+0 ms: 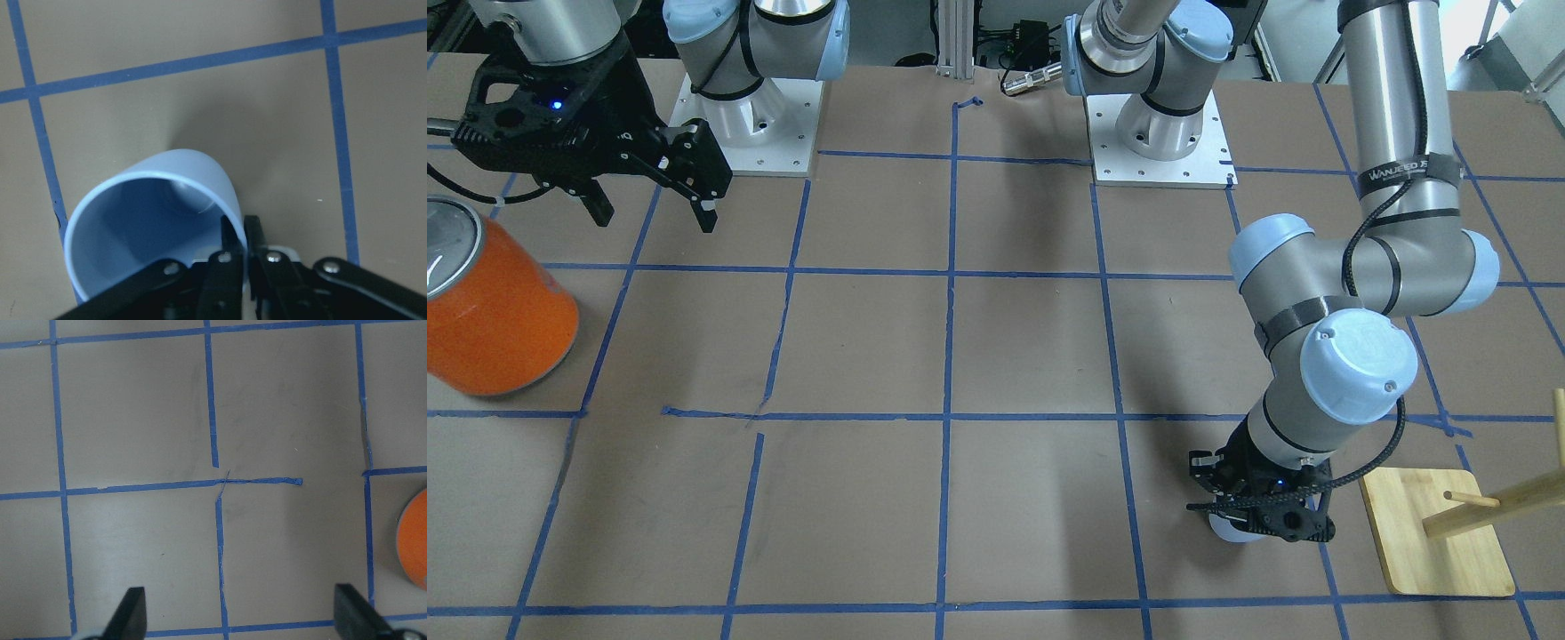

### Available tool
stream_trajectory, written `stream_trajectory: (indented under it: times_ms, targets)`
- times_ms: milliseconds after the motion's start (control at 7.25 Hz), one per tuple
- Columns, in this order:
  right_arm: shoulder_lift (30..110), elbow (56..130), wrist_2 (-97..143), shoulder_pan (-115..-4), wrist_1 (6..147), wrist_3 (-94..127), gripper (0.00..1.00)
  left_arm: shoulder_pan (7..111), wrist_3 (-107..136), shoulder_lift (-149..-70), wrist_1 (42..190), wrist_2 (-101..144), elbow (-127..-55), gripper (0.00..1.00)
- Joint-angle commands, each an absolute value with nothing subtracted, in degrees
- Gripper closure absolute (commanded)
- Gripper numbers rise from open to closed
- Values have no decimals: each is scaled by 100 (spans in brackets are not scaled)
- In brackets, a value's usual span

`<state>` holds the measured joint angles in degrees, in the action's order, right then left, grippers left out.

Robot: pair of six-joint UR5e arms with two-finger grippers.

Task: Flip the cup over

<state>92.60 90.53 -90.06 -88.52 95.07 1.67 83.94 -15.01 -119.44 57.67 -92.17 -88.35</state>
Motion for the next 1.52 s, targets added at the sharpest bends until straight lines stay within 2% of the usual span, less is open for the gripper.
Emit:
stream_trajectory:
  times_ms: [0,138,276,552,966,1379]
  targets:
    - [9264,9062,-9000,-8851,9510,167,0,8394,-1503,-11971,5774,-9211,-8868,40]
    - [9264,9062,-9009,-8859,9510,167,0,8394,-1503,-11936,5827,-9246,-8842,24]
    - [9255,9062,-9000,-8851,9510,167,0,8394,-1503,-11718,6341,-9255,-8763,15]
    - [9264,9062,-9000,-8851,9510,167,0,8490,-1433,-11103,7676,-9544,-8360,11]
    - [9264,9062,-9000,-8859,9510,167,0,9085,-683,-10058,8215,-9475,-8314,2]
    - [9264,9062,-9000,-8859,9510,167,0,9369,-598,-9039,8883,-9195,-8367,1]
